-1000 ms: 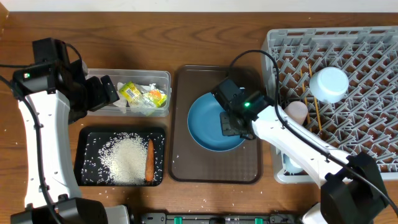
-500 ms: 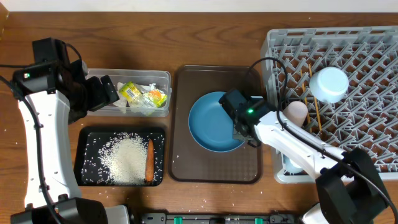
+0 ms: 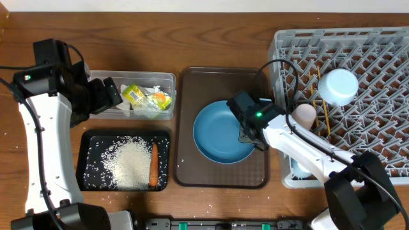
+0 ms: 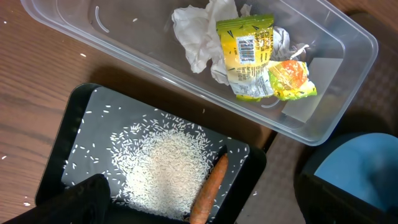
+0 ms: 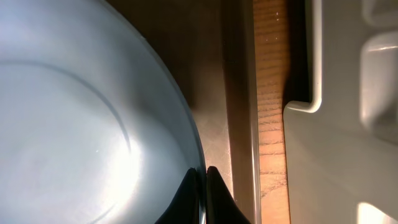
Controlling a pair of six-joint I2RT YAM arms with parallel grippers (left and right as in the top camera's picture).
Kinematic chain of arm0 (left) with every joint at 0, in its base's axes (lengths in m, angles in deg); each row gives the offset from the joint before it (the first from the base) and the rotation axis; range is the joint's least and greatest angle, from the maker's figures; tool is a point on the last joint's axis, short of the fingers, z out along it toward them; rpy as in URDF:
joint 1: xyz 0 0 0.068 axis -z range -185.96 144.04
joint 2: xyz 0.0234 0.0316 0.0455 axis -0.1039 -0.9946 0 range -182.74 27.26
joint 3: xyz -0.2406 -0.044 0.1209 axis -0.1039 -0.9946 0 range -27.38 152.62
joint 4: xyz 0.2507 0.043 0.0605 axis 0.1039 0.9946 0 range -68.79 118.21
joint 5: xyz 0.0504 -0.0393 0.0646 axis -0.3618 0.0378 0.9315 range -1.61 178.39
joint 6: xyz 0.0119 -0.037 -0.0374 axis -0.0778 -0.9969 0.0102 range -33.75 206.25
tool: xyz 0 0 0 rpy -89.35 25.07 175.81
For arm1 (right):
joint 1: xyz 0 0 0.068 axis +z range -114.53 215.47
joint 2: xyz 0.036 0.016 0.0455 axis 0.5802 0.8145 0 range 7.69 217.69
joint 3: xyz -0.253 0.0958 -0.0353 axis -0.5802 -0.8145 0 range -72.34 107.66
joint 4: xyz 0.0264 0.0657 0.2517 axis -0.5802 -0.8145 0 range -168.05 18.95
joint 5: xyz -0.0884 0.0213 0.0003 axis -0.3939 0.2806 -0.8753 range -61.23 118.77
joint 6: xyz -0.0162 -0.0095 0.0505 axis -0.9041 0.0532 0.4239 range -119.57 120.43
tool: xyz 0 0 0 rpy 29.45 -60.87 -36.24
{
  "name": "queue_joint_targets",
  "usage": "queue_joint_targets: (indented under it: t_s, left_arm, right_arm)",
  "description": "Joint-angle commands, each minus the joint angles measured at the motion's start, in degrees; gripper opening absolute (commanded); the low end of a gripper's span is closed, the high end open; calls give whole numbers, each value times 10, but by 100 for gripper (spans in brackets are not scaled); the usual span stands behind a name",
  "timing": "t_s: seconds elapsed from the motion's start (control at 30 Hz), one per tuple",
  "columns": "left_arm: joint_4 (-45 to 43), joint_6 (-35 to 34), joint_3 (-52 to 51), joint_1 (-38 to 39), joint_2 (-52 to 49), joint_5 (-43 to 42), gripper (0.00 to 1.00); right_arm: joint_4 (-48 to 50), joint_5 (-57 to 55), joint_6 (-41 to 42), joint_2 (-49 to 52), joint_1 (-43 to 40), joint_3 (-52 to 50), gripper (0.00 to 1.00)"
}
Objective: Sort waste into correct bins and load items into the dishwasher rack
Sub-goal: 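Carry the blue plate right over the rack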
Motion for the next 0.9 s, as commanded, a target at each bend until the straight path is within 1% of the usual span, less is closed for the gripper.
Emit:
queue_joint_targets:
  t_s: [0.0, 0.13, 0.27, 0.4, 0.43, 0.47, 0.7, 0.87]
  left_arm:
    - [2, -3, -2, -2, -2, 7, 97]
    - [2, -3, -2, -2, -2, 7, 97]
    - [2, -3, -2, -2, -2, 7, 97]
    - [2, -3, -2, -2, -2, 7, 97]
    - [2, -3, -2, -2, -2, 7, 97]
    - [2, -3, -2, -2, -2, 7, 97]
    - [2, -3, -2, -2, -2, 7, 97]
    - [2, -3, -2, -2, -2, 7, 97]
  right_arm:
    - [-3, 3, 5, -1, -3, -4, 2]
    - [-3, 9, 5, -1, -3, -4, 5]
    - [-3, 33, 7, -1, -3, -6, 6]
    - [-2, 40, 7, -1, -3, -6, 5]
    - [-2, 40, 7, -1, -3, -6, 4]
    - [-2, 40, 7, -1, -3, -6, 1]
    - [0, 40, 6, -1, -3, -3, 1]
    - [-28, 19, -12, -16, -3, 45, 1]
